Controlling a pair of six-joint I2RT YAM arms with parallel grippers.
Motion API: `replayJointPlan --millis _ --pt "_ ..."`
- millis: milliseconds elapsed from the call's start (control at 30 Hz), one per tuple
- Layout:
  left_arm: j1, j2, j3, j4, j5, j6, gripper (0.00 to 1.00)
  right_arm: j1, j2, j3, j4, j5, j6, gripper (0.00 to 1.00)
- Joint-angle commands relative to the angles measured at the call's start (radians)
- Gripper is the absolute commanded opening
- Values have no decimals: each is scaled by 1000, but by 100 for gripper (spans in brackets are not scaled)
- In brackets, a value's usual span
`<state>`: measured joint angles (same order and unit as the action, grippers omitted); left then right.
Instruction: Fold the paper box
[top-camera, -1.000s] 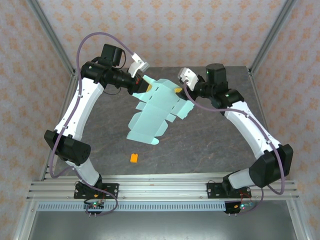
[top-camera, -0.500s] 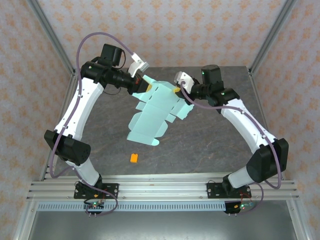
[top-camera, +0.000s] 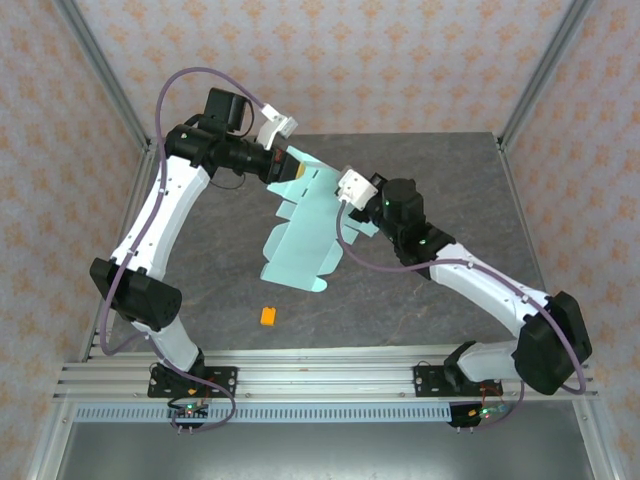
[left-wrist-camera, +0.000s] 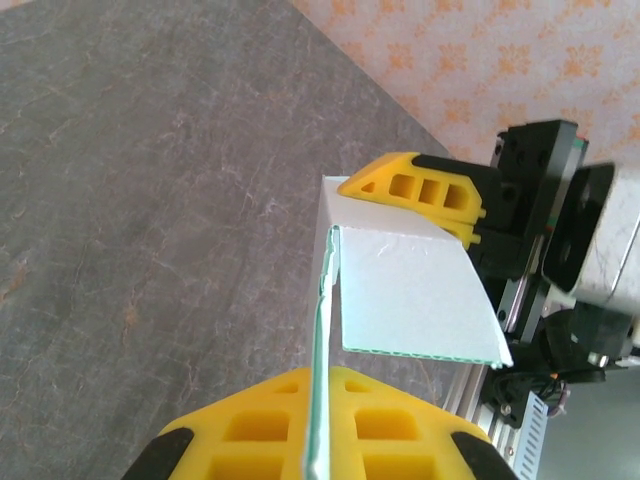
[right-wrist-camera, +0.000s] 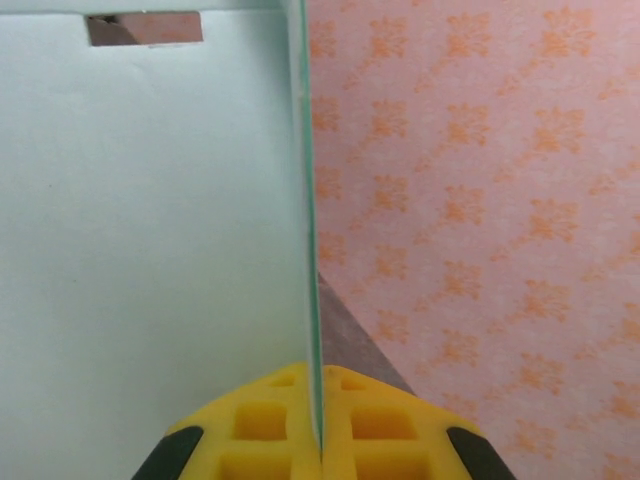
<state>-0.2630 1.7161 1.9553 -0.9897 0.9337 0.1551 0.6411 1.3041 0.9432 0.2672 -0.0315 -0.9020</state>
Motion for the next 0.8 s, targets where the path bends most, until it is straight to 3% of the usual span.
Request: replayJointPlan --millis 0,133,333,533,600,767 --pt "12 20 23 31 -59 -67 0 18 -7 -24 141 202 -32 2" --pt "16 19 23 31 -65 -65 0 14 -33 -28 67 174 23 0" --pt "19 -26 -15 50 -101 -47 17 -60 -100 57 -263 -107 240 0" --pt "27 -216 -257 243 -220 -102 44 -103 -115 146 -582 -375 327 0" --pt "27 -307 -369 343 -272 -144 55 -109 -115 174 -648 -410 359 0" --pt "27 -497 -623 497 -361 -184 68 -152 -115 231 -724 -464 430 0"
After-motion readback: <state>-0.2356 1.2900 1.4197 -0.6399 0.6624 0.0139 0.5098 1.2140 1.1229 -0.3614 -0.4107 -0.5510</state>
